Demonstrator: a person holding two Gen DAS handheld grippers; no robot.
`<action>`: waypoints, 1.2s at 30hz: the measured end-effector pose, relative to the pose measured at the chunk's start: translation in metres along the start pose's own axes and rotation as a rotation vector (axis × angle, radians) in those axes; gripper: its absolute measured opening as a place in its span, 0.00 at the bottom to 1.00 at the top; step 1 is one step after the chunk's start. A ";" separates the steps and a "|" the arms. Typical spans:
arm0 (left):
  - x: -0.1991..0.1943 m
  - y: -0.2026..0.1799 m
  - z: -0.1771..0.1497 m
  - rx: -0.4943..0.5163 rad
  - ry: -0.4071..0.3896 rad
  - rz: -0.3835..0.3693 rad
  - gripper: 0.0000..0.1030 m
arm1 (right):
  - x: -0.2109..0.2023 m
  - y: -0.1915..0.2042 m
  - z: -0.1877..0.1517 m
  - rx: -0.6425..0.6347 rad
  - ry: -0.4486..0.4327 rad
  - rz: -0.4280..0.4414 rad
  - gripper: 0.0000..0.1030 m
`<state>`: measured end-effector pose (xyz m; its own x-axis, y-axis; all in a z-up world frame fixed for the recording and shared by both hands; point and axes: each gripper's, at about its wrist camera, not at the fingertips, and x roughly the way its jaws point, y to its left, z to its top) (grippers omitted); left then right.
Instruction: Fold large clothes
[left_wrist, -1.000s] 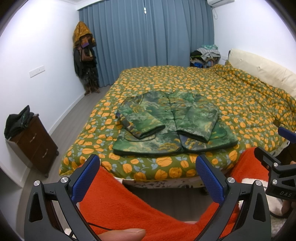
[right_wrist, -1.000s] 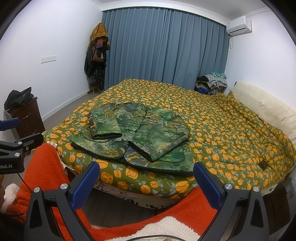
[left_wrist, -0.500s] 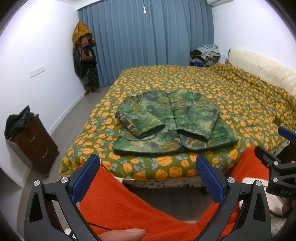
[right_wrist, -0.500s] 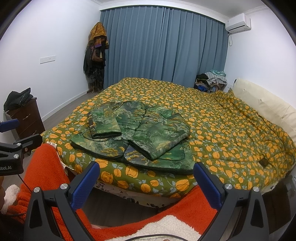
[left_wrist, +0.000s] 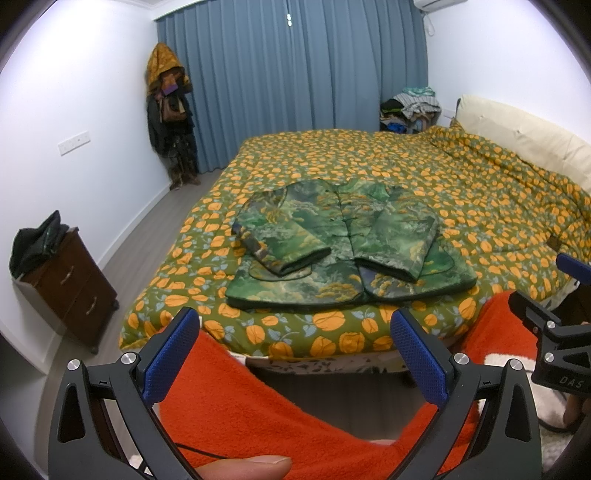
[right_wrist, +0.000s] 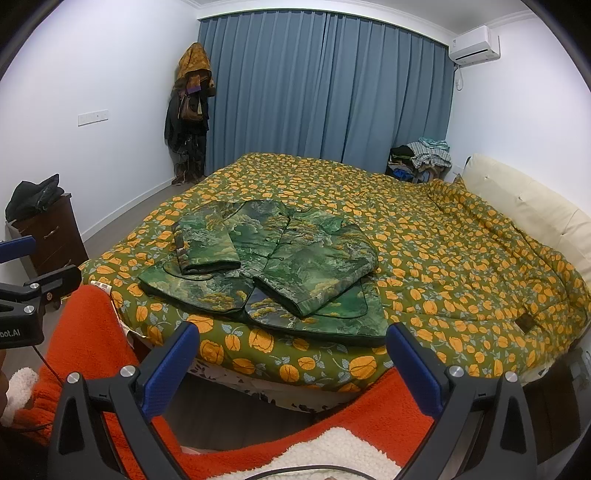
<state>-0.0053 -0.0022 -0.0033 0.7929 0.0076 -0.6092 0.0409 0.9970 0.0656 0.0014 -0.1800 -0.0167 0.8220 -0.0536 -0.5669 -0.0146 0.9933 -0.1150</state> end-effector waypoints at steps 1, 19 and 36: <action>0.000 0.000 0.000 0.000 0.000 0.000 1.00 | 0.000 0.000 0.000 0.001 0.001 -0.001 1.00; 0.000 0.004 0.000 0.007 0.005 -0.002 1.00 | 0.000 -0.001 0.000 0.004 0.002 -0.010 1.00; 0.020 0.040 0.022 0.055 -0.047 0.013 1.00 | 0.013 -0.016 0.027 -0.021 -0.051 0.092 0.99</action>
<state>0.0254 0.0365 0.0045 0.8215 0.0154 -0.5700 0.0628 0.9911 0.1172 0.0278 -0.1939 0.0002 0.8446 0.0435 -0.5337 -0.1030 0.9913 -0.0821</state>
